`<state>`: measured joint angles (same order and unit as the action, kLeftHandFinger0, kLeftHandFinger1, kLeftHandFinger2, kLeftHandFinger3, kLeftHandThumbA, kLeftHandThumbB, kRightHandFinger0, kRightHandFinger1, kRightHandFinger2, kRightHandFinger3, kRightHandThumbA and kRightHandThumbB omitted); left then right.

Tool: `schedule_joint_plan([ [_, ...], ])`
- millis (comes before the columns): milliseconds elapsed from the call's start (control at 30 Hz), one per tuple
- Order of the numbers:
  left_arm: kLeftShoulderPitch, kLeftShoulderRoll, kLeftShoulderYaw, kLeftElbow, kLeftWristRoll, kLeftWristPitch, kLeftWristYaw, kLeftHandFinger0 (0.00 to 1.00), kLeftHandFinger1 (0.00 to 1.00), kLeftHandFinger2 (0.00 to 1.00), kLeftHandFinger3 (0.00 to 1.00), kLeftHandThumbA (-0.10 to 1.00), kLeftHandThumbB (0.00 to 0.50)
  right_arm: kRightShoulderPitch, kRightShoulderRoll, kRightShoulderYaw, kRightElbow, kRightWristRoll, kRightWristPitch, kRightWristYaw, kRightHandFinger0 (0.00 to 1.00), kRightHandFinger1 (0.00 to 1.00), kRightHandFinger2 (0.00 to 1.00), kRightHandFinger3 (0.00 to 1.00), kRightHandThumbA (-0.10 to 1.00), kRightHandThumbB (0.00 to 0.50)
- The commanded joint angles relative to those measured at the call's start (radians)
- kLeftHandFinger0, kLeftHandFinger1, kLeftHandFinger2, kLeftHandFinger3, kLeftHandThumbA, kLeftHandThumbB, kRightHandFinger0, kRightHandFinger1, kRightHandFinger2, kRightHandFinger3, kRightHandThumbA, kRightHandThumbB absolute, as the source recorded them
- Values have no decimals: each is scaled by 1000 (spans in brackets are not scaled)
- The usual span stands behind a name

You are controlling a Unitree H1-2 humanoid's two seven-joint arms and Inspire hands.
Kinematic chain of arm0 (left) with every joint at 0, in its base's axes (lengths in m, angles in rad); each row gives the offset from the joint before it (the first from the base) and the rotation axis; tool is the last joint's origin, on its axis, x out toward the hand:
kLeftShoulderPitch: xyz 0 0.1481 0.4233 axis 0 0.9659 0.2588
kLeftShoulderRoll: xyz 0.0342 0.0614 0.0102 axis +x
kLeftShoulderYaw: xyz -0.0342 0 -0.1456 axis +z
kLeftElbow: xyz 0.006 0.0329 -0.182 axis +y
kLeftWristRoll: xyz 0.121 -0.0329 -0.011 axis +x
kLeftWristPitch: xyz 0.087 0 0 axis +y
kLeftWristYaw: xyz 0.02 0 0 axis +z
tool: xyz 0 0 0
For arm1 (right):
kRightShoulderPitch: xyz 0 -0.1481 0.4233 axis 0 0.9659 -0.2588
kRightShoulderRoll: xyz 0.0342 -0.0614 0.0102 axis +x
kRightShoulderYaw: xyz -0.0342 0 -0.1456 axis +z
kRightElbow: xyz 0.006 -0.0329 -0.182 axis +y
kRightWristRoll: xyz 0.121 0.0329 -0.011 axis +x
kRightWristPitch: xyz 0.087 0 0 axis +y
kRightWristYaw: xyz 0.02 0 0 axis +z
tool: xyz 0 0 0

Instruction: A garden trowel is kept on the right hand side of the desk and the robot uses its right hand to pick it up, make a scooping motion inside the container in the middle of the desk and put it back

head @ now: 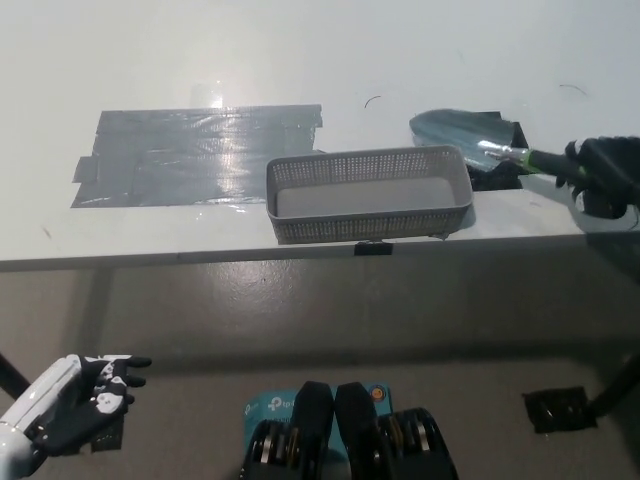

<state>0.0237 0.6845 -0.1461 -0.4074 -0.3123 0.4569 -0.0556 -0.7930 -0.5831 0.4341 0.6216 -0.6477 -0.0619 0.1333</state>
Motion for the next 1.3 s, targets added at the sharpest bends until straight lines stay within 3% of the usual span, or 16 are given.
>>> schedule_joint_plan([
  [0, 12, 26, 7, -6, -1, 13, -8, 730, 756, 808, 1000, 454, 0, -46, -45, -44, -66, -1, 51, 44, 0, 188, 453, 269, -100, 33],
  [100, 24, 21, 10, -12, 14, 13, -13, 715, 745, 801, 1000, 470, 0, -48, -41, -64, -62, -7, 91, 52, 0, 142, 399, 236, -100, 44],
  [133, 25, 20, 11, -11, 15, 13, -16, 714, 745, 801, 1000, 474, 0, -47, -41, -66, -66, -12, 98, 54, 0, 126, 379, 167, -100, 41],
  [200, 29, 13, 15, -10, 21, 13, -20, 710, 750, 806, 1000, 501, 0, -56, -38, -69, -54, -29, 119, 39, 0, 121, 379, 214, -100, 30],
  [233, 31, 10, 19, -10, 22, 13, -20, 710, 751, 807, 1000, 505, 0, -63, -34, -71, -49, -33, 129, 34, 0, 105, 378, 208, -100, 2],
  [333, 27, 4, 18, -9, 20, 13, -20, 725, 760, 817, 1000, 521, 0, -100, -34, -71, -26, -43, 149, 45, 0, 101, 408, 161, -100, 0],
  [400, 26, 4, 17, -10, 21, 13, -22, 721, 749, 806, 1000, 537, 0, -107, -40, -76, -42, -33, 139, 56, 0, 154, 451, 165, -100, 0],
  [600, 23, 10, 17, -8, 22, 13, -23, 727, 754, 797, 1000, 564, 0, -117, -55, -80, -103, -40, 139, 90, 0, 133, 422, 152, -100, 13],
  [767, 33, 16, 19, -4, 21, 13, -27, 724, 747, 794, 1000, 592, 0, -120, -75, -96, -157, -18, 87, 113, 0, 111, 390, 190, -100, 101],
  [867, 31, 18, 21, -1, 19, 13, -36, 722, 739, 783, 1000, 576, 0, -134, -99, -104, -243, 3, 69, 174, 0, 88, 358, 138, -100, 139],
  [1133, 33, 17, 25, -3, 26, 13, -41, 731, 743, 790, 1000, 585, 1, -131, -165, -75, -356, 20, 10, 321, 0, 148, 448, 223, -100, 223],
  [1267, 33, 15, 25, -6, 38, 13, -46, 723, 742, 789, 1000, 568, 0, -112, -195, -56, -365, 9, -27, 361, 0, 255, 540, 286, -100, 159],
])
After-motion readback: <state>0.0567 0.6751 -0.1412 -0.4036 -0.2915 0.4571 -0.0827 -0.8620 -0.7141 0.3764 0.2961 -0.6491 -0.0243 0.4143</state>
